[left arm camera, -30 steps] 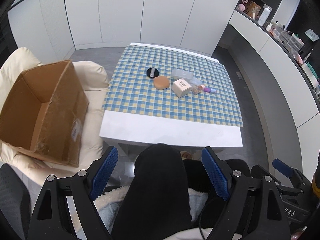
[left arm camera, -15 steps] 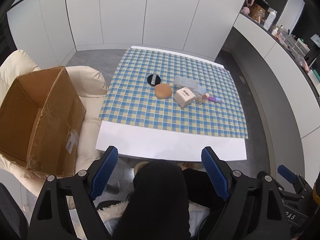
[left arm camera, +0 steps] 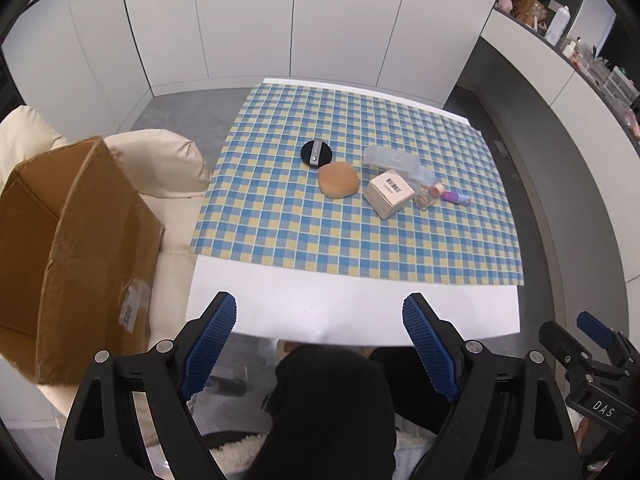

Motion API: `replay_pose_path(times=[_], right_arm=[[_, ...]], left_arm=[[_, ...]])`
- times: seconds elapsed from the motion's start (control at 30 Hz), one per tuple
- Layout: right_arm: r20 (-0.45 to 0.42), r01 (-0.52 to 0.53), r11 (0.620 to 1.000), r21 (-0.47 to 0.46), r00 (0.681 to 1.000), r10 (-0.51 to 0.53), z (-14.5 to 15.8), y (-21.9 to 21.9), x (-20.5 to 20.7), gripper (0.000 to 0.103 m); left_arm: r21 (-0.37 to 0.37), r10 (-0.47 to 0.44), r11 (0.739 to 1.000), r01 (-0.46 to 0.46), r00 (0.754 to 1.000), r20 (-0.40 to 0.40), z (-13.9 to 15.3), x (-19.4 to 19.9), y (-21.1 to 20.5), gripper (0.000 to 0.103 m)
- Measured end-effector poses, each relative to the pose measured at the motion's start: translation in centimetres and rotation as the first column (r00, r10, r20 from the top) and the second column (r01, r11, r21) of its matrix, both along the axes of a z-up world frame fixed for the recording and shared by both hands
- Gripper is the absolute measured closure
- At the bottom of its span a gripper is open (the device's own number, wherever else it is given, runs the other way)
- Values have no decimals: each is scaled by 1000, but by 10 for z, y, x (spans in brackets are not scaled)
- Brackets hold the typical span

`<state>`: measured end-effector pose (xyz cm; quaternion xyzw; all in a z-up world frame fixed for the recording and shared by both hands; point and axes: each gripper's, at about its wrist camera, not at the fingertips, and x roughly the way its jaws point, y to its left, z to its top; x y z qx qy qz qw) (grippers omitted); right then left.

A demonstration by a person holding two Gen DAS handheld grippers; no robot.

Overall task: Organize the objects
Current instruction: 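Move both open tools back over the checkered cloth toward the items, then close the right tool on the white barcode box while the left tool reaches the beige sponge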

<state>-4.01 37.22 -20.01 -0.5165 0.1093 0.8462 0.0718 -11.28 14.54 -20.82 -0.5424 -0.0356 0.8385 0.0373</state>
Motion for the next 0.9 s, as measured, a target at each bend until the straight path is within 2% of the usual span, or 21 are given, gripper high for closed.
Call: replay_pose_path(times=[0.2,0.5,0.77,0.9], right_arm=[[16,-10,1000,-8,1000,10,-23,14,-35,0],[22,-60,998,-3,998,60,-65,22,-89,0],[-18,-151,987,-57,988,150,-116,4,-147,0],[-16,-225,974,-36,974,224,-135,-14,-181,0]], left_arm=[[-20,14,1000,-14,1000,9,-23,-33,6,17],[-48,29,999,-26,997,76,-79,-82,10,17],[-37,75,997,-70,986,147,-135,-124,2,17],[-40,92,995,-87,982,162,-155,-143,-2,17]])
